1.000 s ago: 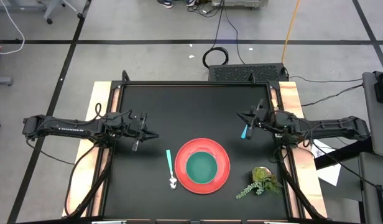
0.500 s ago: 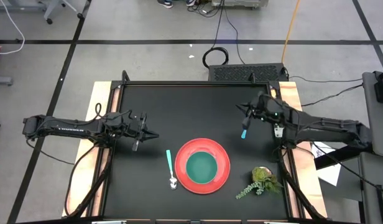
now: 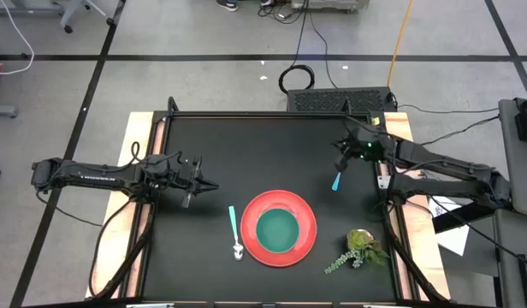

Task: Set table place
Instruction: Put the light blue fork on the orange plate to the right of the green bowl

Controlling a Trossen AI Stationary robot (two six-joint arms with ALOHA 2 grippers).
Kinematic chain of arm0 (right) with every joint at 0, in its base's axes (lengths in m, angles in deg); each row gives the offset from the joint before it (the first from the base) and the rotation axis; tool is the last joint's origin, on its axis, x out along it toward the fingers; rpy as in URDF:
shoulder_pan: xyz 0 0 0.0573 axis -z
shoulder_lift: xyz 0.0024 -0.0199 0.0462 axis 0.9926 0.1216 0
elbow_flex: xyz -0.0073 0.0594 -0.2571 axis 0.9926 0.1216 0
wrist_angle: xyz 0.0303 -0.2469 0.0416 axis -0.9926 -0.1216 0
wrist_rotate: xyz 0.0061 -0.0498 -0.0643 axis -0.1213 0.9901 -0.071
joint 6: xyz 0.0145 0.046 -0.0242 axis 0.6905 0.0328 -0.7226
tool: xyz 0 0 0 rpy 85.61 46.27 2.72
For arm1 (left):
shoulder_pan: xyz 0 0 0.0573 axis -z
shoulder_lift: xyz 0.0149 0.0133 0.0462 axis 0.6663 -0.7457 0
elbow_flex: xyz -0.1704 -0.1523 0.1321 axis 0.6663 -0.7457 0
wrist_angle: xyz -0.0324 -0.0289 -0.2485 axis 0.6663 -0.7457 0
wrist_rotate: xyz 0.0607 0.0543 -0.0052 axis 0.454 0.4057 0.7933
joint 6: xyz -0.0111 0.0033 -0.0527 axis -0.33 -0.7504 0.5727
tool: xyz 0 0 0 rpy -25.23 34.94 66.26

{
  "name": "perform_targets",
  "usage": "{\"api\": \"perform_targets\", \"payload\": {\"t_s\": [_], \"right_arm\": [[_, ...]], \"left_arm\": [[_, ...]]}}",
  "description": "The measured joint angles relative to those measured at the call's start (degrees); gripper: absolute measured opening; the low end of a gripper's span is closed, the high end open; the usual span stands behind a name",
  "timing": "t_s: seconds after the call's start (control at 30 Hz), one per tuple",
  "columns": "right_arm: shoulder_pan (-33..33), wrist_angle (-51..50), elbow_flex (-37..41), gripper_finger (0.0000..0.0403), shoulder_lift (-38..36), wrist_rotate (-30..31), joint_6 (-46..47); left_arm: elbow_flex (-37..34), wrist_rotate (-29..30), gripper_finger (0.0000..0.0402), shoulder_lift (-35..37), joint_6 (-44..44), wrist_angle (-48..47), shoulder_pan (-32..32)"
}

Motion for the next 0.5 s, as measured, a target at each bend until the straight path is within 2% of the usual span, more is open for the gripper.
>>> {"api": "perform_targets", "payload": {"t_s": [0.17, 0.4, 0.5], "right_arm": [[1.95, -9.1, -4.61, 0.0, 3.77, -5.84, -2.28], [4.68, -19.38, -10.29, 0.0, 12.44, -9.52, -7.39], [6.24, -22.29, -11.38, 0.0, 16.33, -10.28, -6.09]], "left_arm": [[0.0, 0.0, 0.0026, -0.04, 0.02, 0.0, 0.0], [0.0, 0.02, 0.0026, -0.04, -0.69, -0.02, 0.0], [0.0, 0.02, 0.0026, -0.04, -0.63, 0.0, 0.0]]}}
